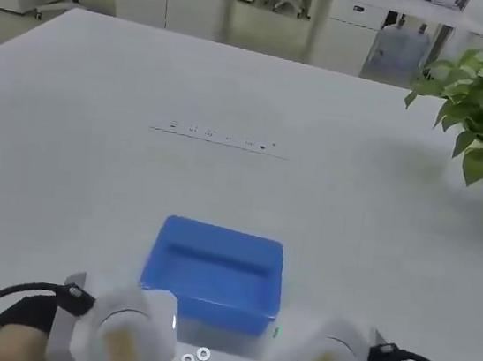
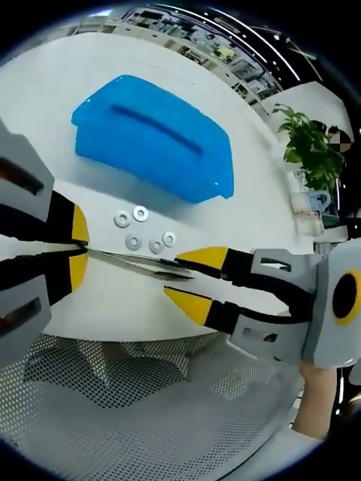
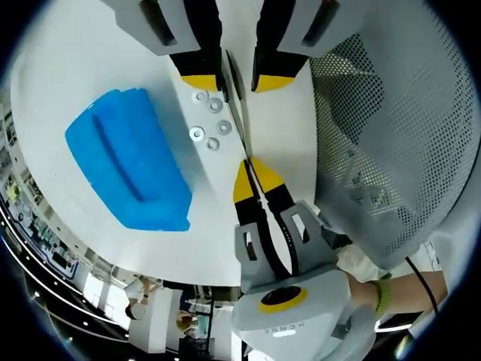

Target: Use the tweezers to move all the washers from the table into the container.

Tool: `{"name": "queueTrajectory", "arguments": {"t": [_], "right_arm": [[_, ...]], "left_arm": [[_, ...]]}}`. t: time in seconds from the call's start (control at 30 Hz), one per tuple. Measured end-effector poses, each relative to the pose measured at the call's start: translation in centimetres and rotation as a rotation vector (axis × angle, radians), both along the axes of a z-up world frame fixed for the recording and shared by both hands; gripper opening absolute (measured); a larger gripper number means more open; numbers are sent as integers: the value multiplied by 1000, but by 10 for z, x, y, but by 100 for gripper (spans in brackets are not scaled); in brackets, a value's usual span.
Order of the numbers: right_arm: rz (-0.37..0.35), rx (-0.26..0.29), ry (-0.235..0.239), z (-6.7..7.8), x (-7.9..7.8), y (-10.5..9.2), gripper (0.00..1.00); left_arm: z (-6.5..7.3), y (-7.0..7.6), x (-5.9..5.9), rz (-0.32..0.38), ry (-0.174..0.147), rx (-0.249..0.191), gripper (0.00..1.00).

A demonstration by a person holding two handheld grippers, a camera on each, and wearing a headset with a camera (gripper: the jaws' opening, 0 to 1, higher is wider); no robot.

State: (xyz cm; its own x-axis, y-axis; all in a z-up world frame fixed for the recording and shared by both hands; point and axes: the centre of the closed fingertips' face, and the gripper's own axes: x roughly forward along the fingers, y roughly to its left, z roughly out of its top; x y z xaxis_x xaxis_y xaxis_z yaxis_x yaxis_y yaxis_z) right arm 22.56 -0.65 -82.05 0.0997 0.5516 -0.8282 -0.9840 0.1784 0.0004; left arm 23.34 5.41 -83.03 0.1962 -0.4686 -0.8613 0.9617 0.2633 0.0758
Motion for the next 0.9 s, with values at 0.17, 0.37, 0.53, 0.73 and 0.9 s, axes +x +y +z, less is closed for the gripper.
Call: {"name": "queueTrajectory", "arguments": {"t": [0.17,0.37,0.53,0.73,0.9], "right_arm": [[-15,11,5,0,-1,0,12],[-62,44,3,2,-5,-5,12],[-94,65,-23,7,-8,-10,12],[-215,220,45,25,-6,-3,14],[-132,239,20,35,-10,12,18]], "left_arm": [[3,-2,-5,-52,-1,-14,0],[25,-8,-15,-122,-46,-50,0],[47,-13,-20,-135,-80,-83,0],[69,-17,-23,-151,-89,-87,0],[82,-21,-25,-147,-71,-79,0]]}}
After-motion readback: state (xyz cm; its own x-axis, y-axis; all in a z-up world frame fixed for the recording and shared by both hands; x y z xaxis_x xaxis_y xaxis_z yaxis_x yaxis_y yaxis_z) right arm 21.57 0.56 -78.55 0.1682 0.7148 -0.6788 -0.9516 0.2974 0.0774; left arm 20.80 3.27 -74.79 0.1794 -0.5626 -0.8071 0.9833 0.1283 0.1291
